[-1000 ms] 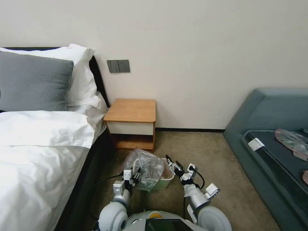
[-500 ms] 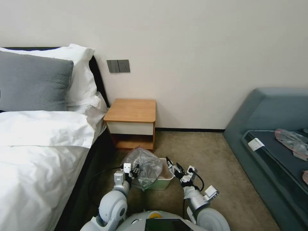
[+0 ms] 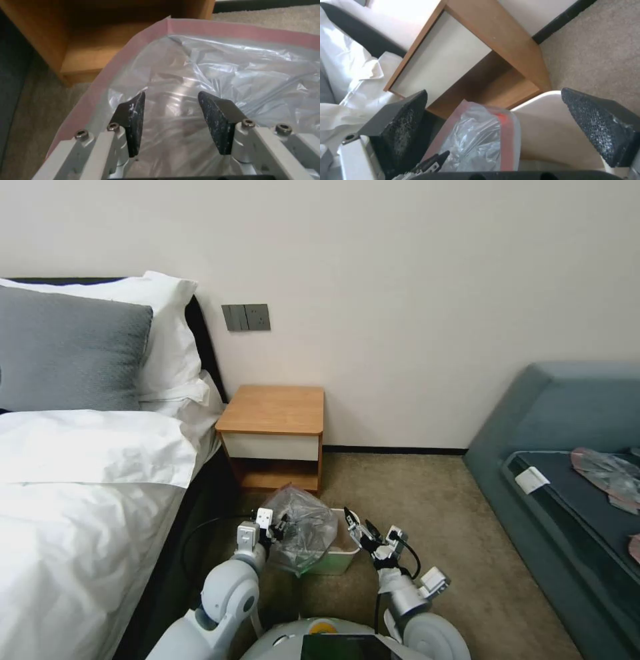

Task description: Pick up the garbage bag from the table and place it over the trash can.

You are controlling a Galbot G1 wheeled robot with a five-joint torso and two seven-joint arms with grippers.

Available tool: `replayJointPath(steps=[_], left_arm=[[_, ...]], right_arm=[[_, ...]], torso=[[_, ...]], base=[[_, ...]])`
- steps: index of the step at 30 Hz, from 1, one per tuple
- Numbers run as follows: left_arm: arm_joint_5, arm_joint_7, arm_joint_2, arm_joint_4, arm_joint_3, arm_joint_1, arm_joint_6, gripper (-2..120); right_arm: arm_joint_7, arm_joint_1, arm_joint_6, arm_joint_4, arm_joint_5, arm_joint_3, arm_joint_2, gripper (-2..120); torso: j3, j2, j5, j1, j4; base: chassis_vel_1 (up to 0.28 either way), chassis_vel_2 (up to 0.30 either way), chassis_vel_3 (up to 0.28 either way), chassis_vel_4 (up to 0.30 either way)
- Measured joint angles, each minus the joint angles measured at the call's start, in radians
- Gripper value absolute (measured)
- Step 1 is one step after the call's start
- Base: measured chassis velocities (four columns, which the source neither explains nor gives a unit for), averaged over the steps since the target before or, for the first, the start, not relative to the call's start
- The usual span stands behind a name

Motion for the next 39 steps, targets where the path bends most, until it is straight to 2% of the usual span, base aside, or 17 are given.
replayJointPath(steps=[11, 20, 39], left_arm=[[-0.053, 0.032, 0.052, -0.006, 0.012, -0.04, 0.071, 39], [-0.093, 0.006, 0.068, 0.01, 0.028, -0.064, 0.076, 38], [-0.094, -0.023, 0.053, 0.117, 0.123, -0.126, 0.073, 38]], right_arm=[[-0.004, -0.006, 0.014, 0.002, -0.013, 0.013, 0.021, 100], [-0.007, -0.006, 0.023, -0.008, -0.017, 0.023, 0.029, 100], [-0.012, -0.008, 0.049, -0.028, -0.018, 0.044, 0.039, 100]], torso=[[0.0, 0.0, 0.0001, 0.0, 0.0], [0.0, 0.0, 0.0001, 0.0, 0.0], [0.0, 0.0, 0.0002, 0.0, 0.0]], base=[[0.0, 0.0, 0.0, 0.0], [0.0, 0.0, 0.0, 0.0], [0.0, 0.0, 0.0, 0.0]])
